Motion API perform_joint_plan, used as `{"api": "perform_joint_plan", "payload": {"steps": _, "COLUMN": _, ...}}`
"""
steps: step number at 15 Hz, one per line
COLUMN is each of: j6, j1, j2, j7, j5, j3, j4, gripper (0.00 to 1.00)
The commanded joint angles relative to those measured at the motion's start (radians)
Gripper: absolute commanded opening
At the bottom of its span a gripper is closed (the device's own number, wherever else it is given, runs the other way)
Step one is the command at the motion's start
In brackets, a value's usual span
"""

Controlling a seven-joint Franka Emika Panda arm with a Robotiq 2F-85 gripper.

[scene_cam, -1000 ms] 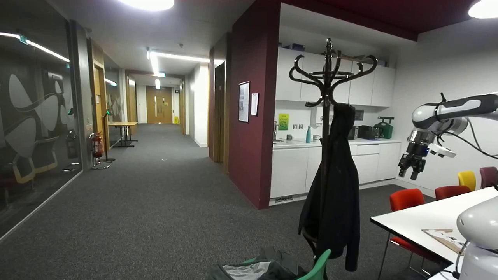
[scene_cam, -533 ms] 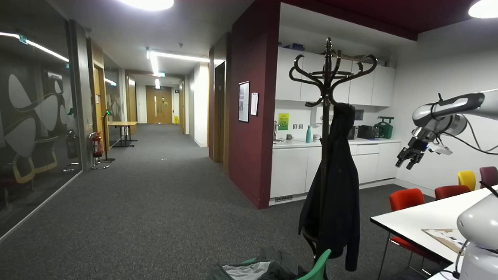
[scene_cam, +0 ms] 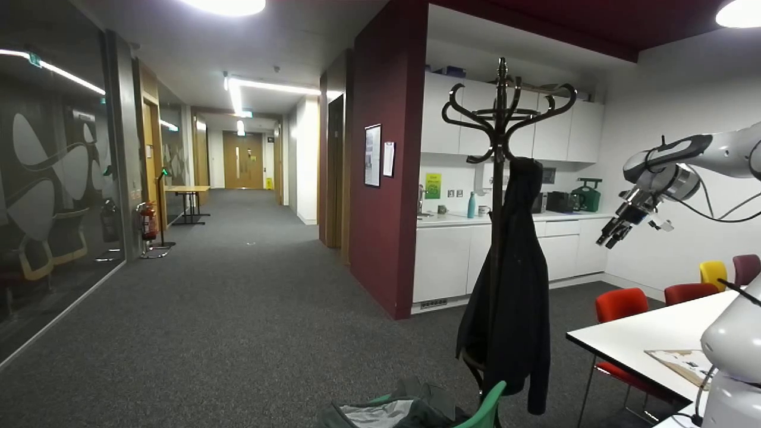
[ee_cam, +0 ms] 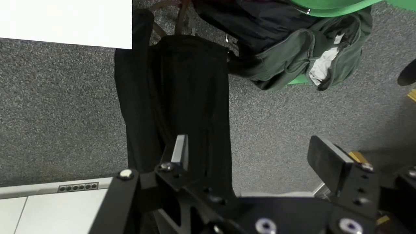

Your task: Put the black jacket on the green chair.

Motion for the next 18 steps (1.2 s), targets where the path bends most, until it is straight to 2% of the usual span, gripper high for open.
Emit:
{"api": "perform_joint_plan", "payload": {"steps": 1, "j6": -0.011, "j1": -0.052, "j2": 0.018, "j7": -0.015, "j5": 0.020, "j3": 0.045, "j4": 0.010, "gripper": 1.00}}
{"api": "perform_joint_plan", "payload": {"steps": 2, "j6": -0.012, "j1": -0.052, "j2": 0.019, "j7": -0.015, "j5": 0.020, "j3": 0.046, "j4": 0.011, "gripper": 1.00}}
{"api": "perform_joint_plan", "payload": {"steps": 6, "j6": 0.131, "j1": -0.038, "j2": 0.017, "j7": -0.180, "j5": 0.104, "j3": 0.045, "j4": -0.016, "gripper": 1.00}}
{"api": "perform_joint_plan", "payload": {"steps": 11, "j6": 0.296, "j1": -0.015, "j2": 0.070, "j7": -0.482, "j5": 0.383, "j3": 0.022, "j4": 0.009, "gripper": 1.00}}
{"api": "perform_joint_plan", "payload": {"steps": 15, "j6": 0.302, "j1": -0.046, "j2": 0.179, "j7": -0.636, "j5": 0.612, "j3": 0.044, "j4": 0.119, "gripper": 1.00}}
{"api": "perform_joint_plan", "payload": {"steps": 18, "j6": 0.273, "j1": -0.094, "j2": 0.271, "j7": -0.633, "j5": 0.678, "j3": 0.087, "j4": 0.230, "gripper": 1.00}}
